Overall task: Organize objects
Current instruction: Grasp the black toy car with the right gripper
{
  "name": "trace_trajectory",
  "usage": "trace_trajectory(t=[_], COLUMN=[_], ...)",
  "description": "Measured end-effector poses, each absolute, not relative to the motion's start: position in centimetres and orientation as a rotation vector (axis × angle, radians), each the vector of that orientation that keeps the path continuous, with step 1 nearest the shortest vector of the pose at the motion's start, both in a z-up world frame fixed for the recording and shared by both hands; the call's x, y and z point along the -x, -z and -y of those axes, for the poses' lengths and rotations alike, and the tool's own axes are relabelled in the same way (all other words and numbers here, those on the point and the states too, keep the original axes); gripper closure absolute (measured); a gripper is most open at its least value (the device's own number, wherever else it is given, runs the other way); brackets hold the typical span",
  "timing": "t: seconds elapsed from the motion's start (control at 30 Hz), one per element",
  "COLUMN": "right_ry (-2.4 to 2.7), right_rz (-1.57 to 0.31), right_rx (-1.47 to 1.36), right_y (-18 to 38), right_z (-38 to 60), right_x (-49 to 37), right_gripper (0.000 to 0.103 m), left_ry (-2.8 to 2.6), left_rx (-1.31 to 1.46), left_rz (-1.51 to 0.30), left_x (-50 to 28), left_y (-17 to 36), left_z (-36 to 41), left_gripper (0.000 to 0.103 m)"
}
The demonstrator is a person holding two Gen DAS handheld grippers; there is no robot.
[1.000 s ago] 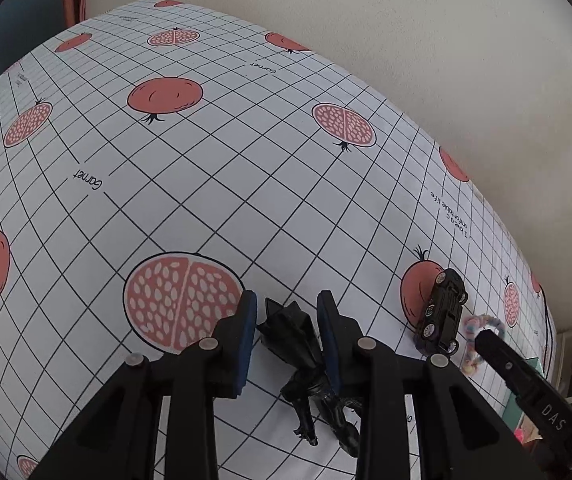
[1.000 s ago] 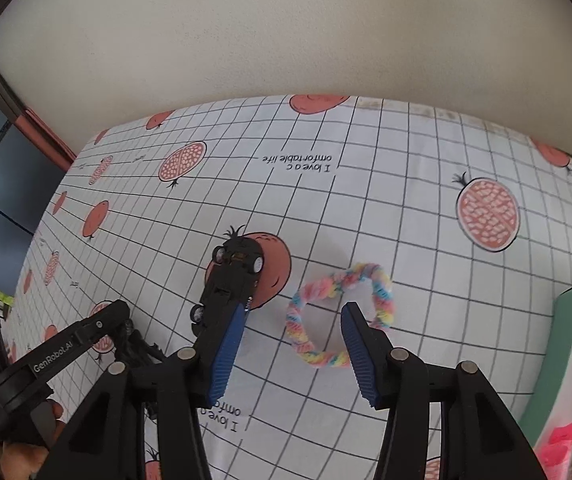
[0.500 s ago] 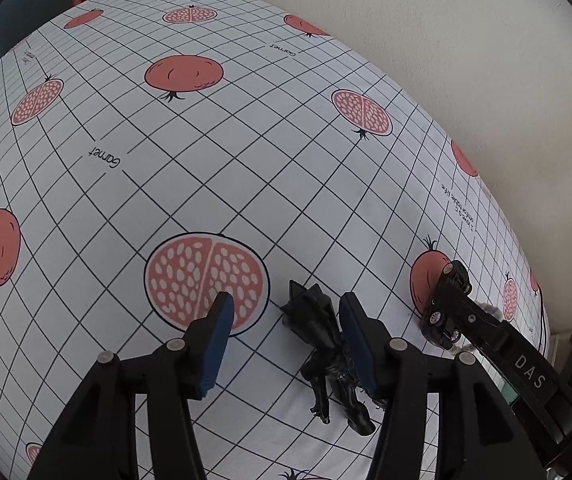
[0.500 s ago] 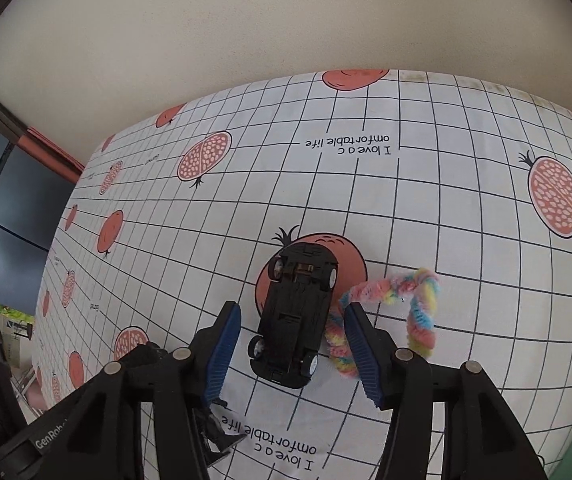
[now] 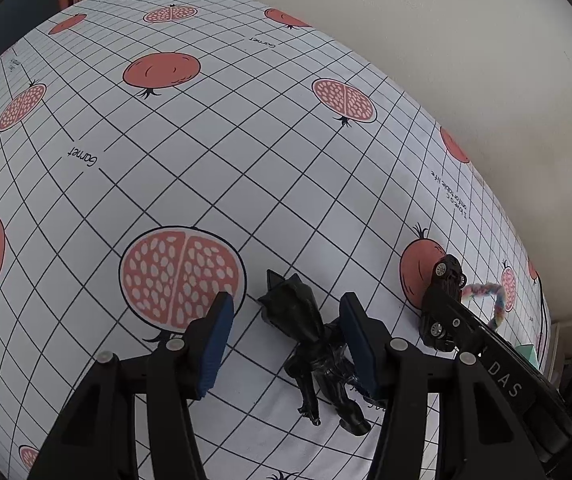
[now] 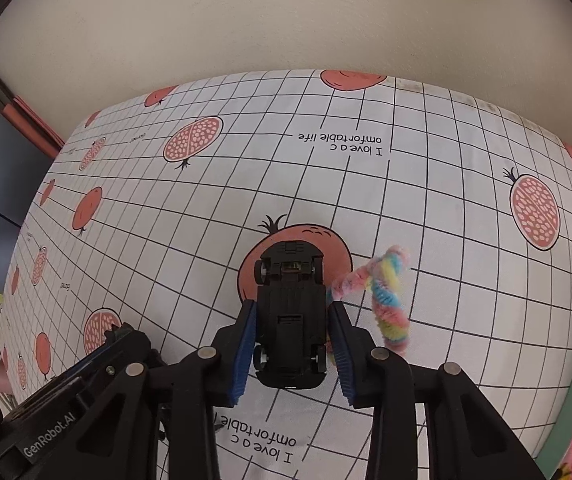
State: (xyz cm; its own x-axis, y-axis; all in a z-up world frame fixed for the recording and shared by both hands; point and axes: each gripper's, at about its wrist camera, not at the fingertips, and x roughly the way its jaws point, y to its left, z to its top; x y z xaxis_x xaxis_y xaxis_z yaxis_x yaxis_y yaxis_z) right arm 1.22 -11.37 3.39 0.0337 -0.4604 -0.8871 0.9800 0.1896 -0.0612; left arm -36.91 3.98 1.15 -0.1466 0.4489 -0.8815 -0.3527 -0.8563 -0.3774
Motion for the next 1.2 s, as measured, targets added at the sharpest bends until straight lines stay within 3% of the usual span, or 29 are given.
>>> trace_trajectory(t=[0.07,0.4,0.53,0.57,1.0,1.2], right_ry=[1.265,1.263,1.266,1.268,1.294,1.29], right_rz=[-0.957,-0.933,-0.918,-0.917,-0.881,-0.907], right_rx=[-0.705,-0.721,-0.725,-0.724,-0.716,-0.747], right_y=[-3.5,-4.7,-5.3,-5.5,-8.1,-6.6], right_z=[11.2,10.0,9.5,9.4,8.7,8.8], right_x=[-0.9,0.9,1.3,1.4,2.5,2.6], right_gripper=[0.067,0.067,0.067,0.067,0.067,0.067], left_ry=[-2.053,-2.071,-2.055,-2.045,-2.044,-2.055], left_rx=[1.601,1.548,1.545,1.546,1.502,1.481], left_rz=[0.088,-0.002,0.006,0.012,0.117,0.142], left_x=[36.7,35.5,35.2,35.1,35.1,35.3], left_y=[-1.2,-1.3,-1.4,-1.4,-3.4,-4.5], left_z=[-4.3,-5.9,-6.2,-6.3,-5.7,-5.1], left_gripper=[0.041,0.04,0.057,0.073,0.074,0.074])
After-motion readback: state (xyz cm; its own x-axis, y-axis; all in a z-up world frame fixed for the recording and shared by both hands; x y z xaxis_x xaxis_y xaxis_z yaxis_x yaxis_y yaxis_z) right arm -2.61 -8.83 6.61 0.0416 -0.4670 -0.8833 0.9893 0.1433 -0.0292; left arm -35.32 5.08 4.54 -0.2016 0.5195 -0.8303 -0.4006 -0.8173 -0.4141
